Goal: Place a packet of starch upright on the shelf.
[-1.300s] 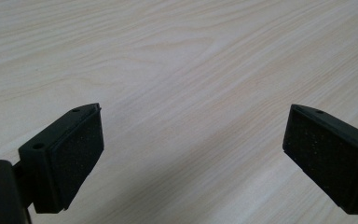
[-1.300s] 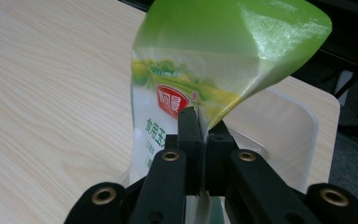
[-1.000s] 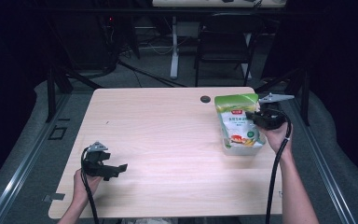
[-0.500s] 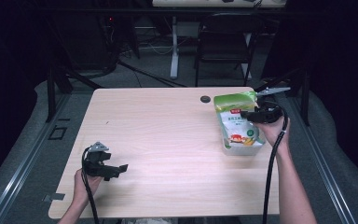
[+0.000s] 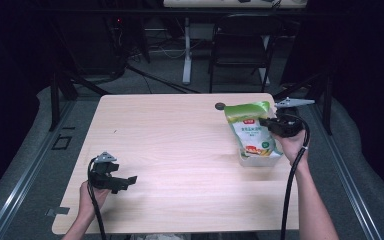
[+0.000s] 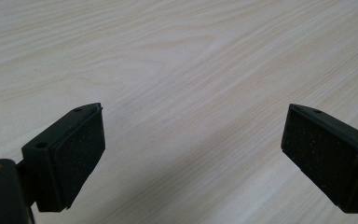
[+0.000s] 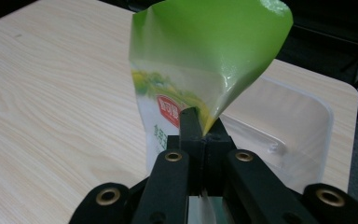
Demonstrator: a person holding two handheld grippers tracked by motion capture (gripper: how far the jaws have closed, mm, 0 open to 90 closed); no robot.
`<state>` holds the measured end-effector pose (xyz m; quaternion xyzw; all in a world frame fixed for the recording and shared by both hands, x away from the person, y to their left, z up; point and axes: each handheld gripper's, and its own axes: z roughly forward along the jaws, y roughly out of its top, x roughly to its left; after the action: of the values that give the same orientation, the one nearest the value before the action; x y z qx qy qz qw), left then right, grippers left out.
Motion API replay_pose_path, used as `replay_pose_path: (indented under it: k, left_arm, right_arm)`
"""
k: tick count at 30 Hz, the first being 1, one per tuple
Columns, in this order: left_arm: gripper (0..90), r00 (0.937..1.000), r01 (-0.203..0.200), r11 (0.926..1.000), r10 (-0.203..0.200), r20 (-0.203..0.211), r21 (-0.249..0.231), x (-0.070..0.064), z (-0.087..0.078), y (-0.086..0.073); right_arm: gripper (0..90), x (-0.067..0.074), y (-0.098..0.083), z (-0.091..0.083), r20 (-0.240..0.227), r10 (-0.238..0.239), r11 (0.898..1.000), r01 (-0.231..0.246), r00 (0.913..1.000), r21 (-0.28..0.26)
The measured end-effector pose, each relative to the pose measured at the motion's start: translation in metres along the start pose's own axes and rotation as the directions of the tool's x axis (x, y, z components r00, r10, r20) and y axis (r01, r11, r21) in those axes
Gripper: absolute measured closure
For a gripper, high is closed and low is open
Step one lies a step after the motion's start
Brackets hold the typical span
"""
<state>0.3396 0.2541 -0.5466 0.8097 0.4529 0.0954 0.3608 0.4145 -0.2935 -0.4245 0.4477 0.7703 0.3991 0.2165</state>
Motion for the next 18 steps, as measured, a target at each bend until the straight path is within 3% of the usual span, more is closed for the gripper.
replay_pose_path:
  k: [7, 11, 18]
  left_arm:
    - [6.1, 1.0000, 0.002, 1.0000, -0.002, 0.000, -0.002, 0.000, 0.000, 0.000]
    - [6.1, 1.0000, 0.002, 1.0000, -0.002, 0.000, 0.000, -0.001, 0.000, 0.000]
    - [6.1, 1.0000, -0.004, 1.0000, 0.004, 0.001, 0.007, -0.002, -0.001, 0.000]
  right_arm:
    - [89.7, -0.003, -0.012, -0.005, -0.031, -0.001, 0.997, -0.002, 0.9995, -0.074]
    - [89.6, -0.015, -0.024, -0.006, -0.035, 0.048, 0.994, -0.051, 0.9983, -0.095]
    - [89.4, -0.025, -0.036, -0.011, -0.022, 0.076, 0.992, -0.078, 0.9969, -0.104]
